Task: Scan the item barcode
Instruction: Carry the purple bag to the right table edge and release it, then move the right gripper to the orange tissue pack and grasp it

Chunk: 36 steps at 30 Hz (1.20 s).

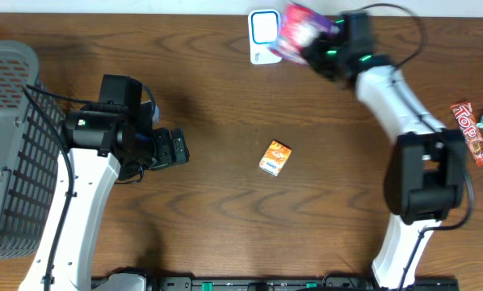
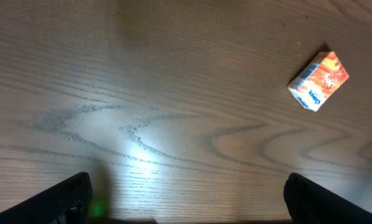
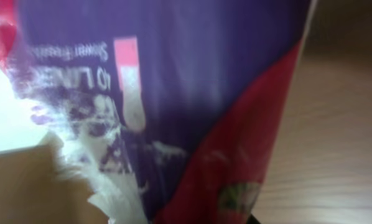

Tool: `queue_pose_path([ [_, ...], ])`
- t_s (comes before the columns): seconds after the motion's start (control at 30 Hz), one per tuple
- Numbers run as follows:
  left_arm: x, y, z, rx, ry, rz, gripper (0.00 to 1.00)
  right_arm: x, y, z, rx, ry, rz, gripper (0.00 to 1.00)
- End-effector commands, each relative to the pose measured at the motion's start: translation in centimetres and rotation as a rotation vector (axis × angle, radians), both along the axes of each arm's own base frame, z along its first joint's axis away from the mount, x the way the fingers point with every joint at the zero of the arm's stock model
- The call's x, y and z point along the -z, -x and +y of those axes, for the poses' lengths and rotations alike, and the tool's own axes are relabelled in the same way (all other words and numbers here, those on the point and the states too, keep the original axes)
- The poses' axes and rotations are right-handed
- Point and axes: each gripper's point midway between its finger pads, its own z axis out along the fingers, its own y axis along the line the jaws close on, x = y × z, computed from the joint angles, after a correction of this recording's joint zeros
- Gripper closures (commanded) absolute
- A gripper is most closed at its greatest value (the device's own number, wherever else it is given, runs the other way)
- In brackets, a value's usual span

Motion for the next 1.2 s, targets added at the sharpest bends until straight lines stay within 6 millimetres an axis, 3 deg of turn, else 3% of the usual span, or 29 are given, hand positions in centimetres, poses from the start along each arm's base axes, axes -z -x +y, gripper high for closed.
queue_pose_path([
  [0.0,0.0,0.1,0.2,0.001,-0.011,0.0,0.02,-2.3,-0.7,-10.6,0.073,0.253,-0.009,0.99],
  [0.07,0.0,0.1,0.2,0.002,-0.011,0.0,0.02,-2.4,0.8,-15.6,0.135,0.339,0.073,0.99],
  [0.1,0.0,0.0,0.2,0.001,-0.011,0.0,0.02,-2.6,2.5,-19.6,0.181,0.393,0.139,0.99],
  [0.17,0.0,0.0,0.2,0.002,-0.011,0.0,0.02,-2.6,4.6,-24.1,0.226,0.441,0.21,0.99],
  [0.37,0.0,0.1,0.2,0.002,-0.011,0.0,0.02,-1.1,10.4,-34.0,0.368,0.445,0.344,0.97],
  [0.43,0.0,0.1,0.2,0.001,-0.011,0.0,0.02,-0.6,11.8,-35.9,0.408,0.434,0.37,0.72],
  [0.5,0.0,0.1,0.2,0.001,-0.011,0.0,0.02,-0.3,13.0,-37.4,0.429,0.429,0.393,0.33],
  [0.53,0.0,0.1,0.2,0.001,-0.011,0.0,0.02,-0.1,13.4,-37.8,0.433,0.427,0.401,0.2],
  [0.6,0.0,0.0,0.2,0.002,-0.011,0.0,0.02,0.3,14.0,-38.2,0.434,0.422,0.42,0.09],
  [0.73,0.0,0.0,0.2,0.001,-0.011,0.0,0.02,1.2,13.7,-36.6,0.327,0.4,0.405,0.05],
  [0.87,0.0,0.0,0.2,0.001,-0.011,0.0,0.02,0.8,11.6,-31.9,0.148,0.274,0.3,0.04],
  [1.0,0.0,0.1,0.2,0.001,-0.011,0.0,0.02,-1.1,9.6,-28.0,0.059,0.177,0.206,0.01],
  [1.17,0.0,0.1,0.2,0.001,-0.011,0.0,0.02,-4.9,9.0,-25.1,0.025,0.194,0.133,0.01],
])
